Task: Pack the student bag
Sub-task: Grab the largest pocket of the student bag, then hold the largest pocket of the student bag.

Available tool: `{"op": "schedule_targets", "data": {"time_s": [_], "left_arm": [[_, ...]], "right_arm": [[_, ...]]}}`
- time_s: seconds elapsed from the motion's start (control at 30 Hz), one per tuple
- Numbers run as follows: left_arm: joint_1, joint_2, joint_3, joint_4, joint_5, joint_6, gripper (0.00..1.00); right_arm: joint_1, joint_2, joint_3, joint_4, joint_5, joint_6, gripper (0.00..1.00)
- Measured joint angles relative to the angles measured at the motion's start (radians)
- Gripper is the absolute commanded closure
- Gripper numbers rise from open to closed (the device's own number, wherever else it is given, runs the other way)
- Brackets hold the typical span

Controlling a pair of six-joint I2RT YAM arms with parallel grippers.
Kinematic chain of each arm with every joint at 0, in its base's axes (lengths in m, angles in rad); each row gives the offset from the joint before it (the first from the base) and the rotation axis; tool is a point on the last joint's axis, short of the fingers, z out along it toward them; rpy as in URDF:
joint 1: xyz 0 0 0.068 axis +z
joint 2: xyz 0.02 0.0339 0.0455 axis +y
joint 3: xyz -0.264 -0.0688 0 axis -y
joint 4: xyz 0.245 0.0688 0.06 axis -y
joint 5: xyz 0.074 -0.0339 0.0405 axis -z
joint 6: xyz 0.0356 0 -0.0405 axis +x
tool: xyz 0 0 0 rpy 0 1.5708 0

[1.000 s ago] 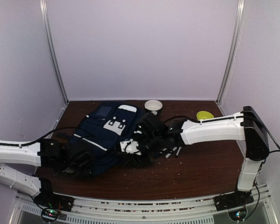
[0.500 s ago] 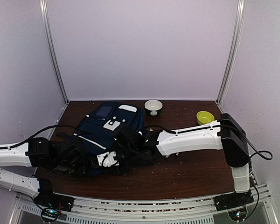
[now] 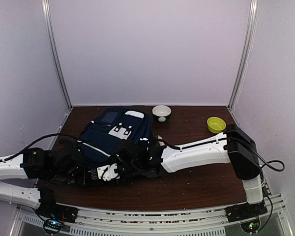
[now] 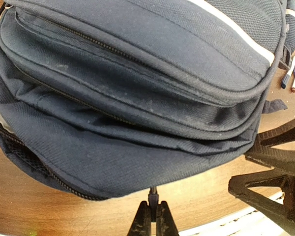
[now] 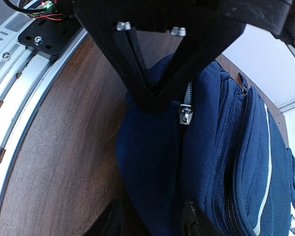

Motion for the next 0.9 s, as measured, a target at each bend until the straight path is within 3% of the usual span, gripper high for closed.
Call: {"op": "schedule_targets", "data": {"time_s": [0.73, 0.83, 0.9], "left_arm": [[0.001, -0.021, -0.009, 0.023, 0.010, 0.033, 1.00], [0.001, -0.034, -0.009, 0.021, 0.010, 0.033, 1.00], [0.003, -0.043, -0.012, 0.011, 0.008, 0.032, 1.00]], "right_arm": [[-0.001, 0.020, 0.086, 0.020, 0.086, 0.053, 0.56], [-0.001, 0.053, 0.121, 0.001, 0.069, 0.059, 0.59], [-0.002, 0.071, 0.137, -0.010, 0.051, 0.066, 0.68]]}}
